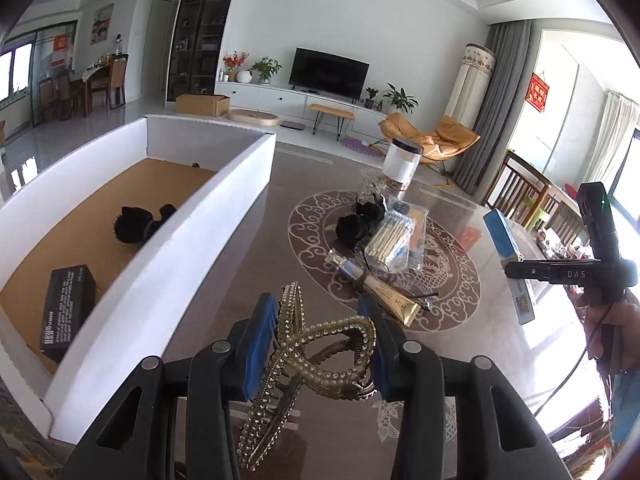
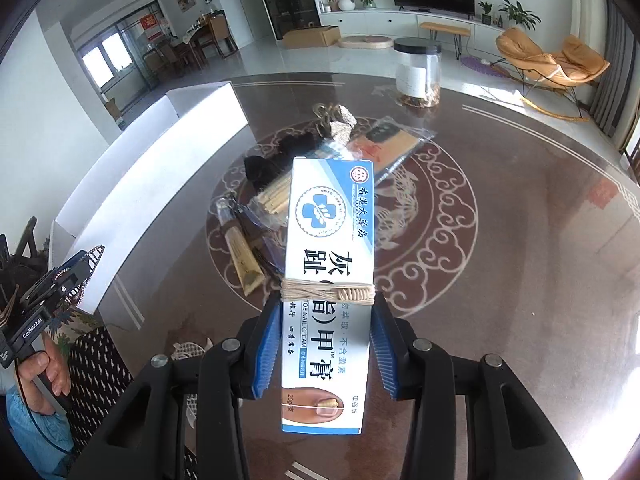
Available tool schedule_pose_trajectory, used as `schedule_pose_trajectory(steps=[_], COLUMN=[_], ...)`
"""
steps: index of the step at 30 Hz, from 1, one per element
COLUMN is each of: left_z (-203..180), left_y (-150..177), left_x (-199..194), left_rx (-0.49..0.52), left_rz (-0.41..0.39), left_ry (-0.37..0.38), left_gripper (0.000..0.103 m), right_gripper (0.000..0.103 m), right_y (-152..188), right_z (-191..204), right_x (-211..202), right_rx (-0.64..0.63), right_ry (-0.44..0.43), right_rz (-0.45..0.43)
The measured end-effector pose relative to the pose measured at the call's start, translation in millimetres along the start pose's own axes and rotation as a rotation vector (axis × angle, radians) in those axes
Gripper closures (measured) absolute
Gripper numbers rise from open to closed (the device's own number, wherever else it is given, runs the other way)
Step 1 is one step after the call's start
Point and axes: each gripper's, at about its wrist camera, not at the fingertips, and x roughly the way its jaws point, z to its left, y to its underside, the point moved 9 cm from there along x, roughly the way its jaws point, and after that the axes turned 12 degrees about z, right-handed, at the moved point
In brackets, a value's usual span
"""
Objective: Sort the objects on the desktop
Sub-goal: 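Carry the clip with the left tool and box with the right tool into the bin, release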
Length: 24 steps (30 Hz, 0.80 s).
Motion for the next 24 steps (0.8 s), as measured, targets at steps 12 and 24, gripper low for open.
schedule_pose_trajectory(steps=[12,24], left_z=[207.9,315.4], left_y=[-79.5,-54.5], left_x=[-37.4,26.2], left_rx=[-0.181,-0.324], left_rz=[0.033,0.229], left_ry=[-0.232,-0.402], left_gripper=[0.061,0.06], right_gripper=[0.06,0.058], right_y=[-160.6,-165.4], right_z=[256.5,441.6], right_x=[6.7,146.8], right_rx=[-0.267,-0.476], right_ry=[-0.256,-0.253], right_rz=[-0.093,0.066])
